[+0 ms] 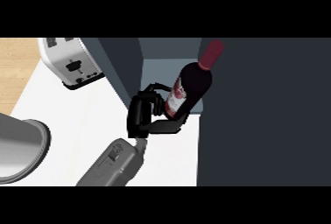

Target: Pick up the wine, place it into the cabinet and close the cabinet

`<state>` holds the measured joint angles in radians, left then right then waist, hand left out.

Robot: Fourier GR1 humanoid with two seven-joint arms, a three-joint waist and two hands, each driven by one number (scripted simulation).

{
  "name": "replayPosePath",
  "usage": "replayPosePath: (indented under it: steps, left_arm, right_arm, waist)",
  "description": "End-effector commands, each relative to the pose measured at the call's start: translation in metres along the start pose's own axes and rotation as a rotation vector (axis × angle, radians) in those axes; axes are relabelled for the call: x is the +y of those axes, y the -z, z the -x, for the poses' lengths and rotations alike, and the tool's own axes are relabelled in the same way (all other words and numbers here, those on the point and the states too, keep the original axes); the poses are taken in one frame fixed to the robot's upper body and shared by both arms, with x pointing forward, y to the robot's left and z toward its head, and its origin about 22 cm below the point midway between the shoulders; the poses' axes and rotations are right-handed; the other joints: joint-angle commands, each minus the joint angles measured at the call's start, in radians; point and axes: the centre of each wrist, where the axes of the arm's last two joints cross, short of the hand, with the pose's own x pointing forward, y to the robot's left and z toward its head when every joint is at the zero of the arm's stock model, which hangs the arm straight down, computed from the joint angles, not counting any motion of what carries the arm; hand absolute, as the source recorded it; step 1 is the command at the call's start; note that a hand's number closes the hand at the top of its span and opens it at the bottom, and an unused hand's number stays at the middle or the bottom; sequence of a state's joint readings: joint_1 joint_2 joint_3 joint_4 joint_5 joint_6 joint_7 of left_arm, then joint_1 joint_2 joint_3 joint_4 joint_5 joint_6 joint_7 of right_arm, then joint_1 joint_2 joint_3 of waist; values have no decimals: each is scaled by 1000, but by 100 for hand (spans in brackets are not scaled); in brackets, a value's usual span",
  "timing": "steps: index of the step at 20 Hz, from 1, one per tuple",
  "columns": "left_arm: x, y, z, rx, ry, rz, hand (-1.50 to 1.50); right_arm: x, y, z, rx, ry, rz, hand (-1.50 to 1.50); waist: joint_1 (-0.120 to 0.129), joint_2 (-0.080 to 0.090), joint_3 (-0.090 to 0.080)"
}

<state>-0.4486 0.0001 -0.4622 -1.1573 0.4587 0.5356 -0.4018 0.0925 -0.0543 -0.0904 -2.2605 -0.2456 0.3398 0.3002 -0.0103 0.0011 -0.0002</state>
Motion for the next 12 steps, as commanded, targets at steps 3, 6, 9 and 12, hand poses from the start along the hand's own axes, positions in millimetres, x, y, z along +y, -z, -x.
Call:
replayPosePath:
  steps: [3, 6, 9, 12]
  left_arm:
    - [-2, -2, 20, 1, 26, -35, 150]
    - [6, 16, 27, 40, 16, -44, 150]
    - [-1, 0, 34, 58, 19, -53, 150]
    - [12, 11, 38, 66, -20, -71, 150]
  right_arm:
    - [-5, -3, -7, -25, -4, 9, -150]
    - [-10, 21, -3, -8, -6, -6, -150]
    - [-4, 5, -11, -4, -4, -8, -150]
    - [-15, 15, -4, -3, 1, -6, -150]
  waist:
    - [-2, 0, 0]
    - [-1, 2, 0]
    - [-3, 0, 0]
    - [0, 1, 0]
